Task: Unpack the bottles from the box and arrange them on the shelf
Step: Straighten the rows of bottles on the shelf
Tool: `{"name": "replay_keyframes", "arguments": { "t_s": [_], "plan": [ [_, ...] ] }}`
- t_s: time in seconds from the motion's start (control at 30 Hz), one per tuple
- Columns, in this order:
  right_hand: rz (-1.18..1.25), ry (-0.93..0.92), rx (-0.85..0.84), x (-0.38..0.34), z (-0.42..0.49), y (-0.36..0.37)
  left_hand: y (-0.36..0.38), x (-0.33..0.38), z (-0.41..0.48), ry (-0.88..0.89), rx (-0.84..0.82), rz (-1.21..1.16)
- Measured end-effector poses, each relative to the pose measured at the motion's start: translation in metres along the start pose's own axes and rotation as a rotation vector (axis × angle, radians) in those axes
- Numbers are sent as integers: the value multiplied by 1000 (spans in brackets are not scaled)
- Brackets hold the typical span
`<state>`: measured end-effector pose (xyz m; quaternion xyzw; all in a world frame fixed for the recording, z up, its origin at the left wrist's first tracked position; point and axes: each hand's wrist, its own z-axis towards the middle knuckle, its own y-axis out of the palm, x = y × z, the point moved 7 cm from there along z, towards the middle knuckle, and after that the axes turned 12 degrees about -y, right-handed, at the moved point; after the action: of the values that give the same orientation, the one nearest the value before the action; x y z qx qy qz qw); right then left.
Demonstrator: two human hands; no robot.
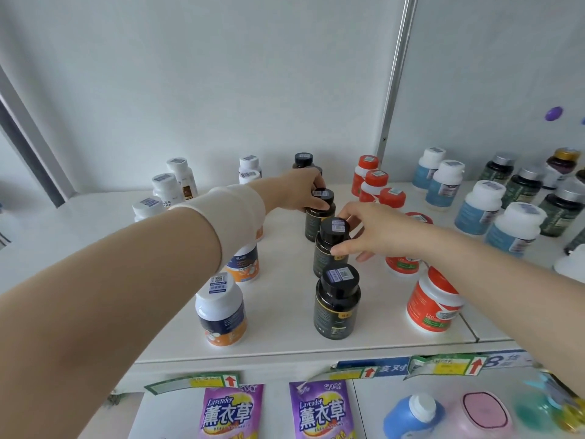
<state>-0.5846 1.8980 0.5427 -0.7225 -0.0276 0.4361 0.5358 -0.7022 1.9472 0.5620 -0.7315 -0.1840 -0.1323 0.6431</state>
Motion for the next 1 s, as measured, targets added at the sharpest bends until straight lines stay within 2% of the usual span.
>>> {"name": "replay_keyframes", "arguments": {
  "t_s": [0.3, 0.47, 0.63, 0.83, 0.93, 1.0],
  "plan": [
    [-17, -7, 7, -1, -1, 1, 3, 2, -6, -9, 26, -4],
    [-101, -15, -14, -6, -3, -13, -4, 0, -16, -54, 43, 109],
    [-376, -110, 31, -36, 1, -45, -50, -7, -42, -59, 123, 264],
    [-760, -180, 46, -74, 25, -35, -83, -56, -61, -131, 179, 731],
    [-843, -184, 27, -89, 38, -16, -83, -81, -62, -126, 150, 751],
    [-768, -186, 5, -96, 45, -3, -79, -95, -59, -113, 127, 678]
  ]
}}
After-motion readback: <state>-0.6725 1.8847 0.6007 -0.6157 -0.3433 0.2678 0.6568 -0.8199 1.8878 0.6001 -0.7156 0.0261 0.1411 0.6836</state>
